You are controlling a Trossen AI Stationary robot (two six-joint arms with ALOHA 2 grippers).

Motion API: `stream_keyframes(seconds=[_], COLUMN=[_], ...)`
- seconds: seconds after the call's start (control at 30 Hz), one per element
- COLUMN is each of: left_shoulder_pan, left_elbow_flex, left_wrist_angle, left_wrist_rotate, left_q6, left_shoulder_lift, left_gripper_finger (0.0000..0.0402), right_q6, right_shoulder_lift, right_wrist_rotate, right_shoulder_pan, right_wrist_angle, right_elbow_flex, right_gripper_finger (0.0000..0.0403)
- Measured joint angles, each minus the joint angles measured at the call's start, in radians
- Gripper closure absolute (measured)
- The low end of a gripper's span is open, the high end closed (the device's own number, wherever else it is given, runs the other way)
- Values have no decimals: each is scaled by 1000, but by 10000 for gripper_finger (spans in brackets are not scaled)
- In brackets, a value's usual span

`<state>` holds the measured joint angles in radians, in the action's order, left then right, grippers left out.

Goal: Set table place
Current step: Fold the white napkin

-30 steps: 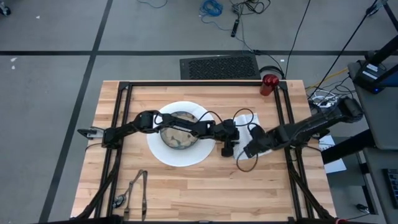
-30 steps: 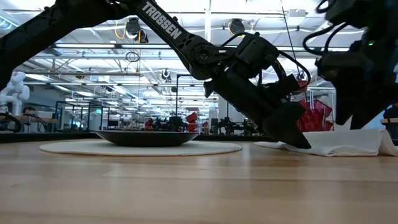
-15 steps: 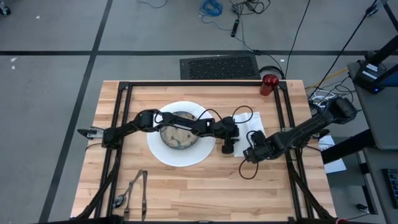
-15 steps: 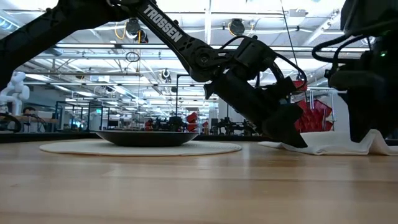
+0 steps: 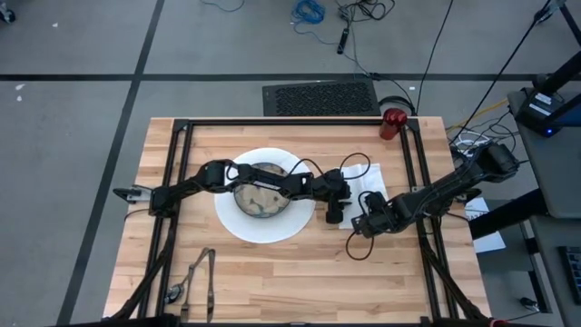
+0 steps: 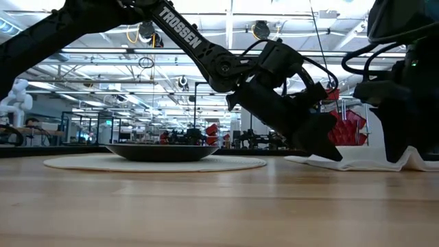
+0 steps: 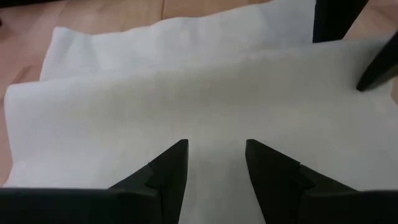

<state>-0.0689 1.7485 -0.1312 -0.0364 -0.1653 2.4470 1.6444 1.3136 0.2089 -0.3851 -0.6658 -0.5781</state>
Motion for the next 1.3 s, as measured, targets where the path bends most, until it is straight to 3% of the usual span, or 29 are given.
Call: stream_keyframes(seconds=[0.23, 0.43, 0.7, 0.9, 1.1, 1.3], left_shoulder_pan=[1, -3, -21, -31, -29, -27], left_elbow_flex=[0, 0, 4, 10, 9, 63], left_wrist_angle=[-8, 24, 133, 91, 129, 317], left_wrist_rotate=[0, -1, -6, 81, 90, 69], left_q6=[-5, -88, -187, -181, -208, -401], left_shoulder_lift=[0, -19, -121, -124, -123, -124], left_gripper_finger=[253, 253, 253, 253, 253, 253], right_q6=[11, -138, -492, -783, -856, -846], right_shoulder_lift=[0, 0, 0, 0, 0, -1], right_wrist_rotate=[24, 12, -60, -56, -62, -105], right_shoulder_pan=[0, 7, 9, -22, -53, -95], right_wrist_angle=[-2, 6, 9, 18, -4, -19], right_elbow_flex=[0, 0, 0, 0, 0, 0], right_gripper_finger=[310, 391, 399, 401, 402, 402])
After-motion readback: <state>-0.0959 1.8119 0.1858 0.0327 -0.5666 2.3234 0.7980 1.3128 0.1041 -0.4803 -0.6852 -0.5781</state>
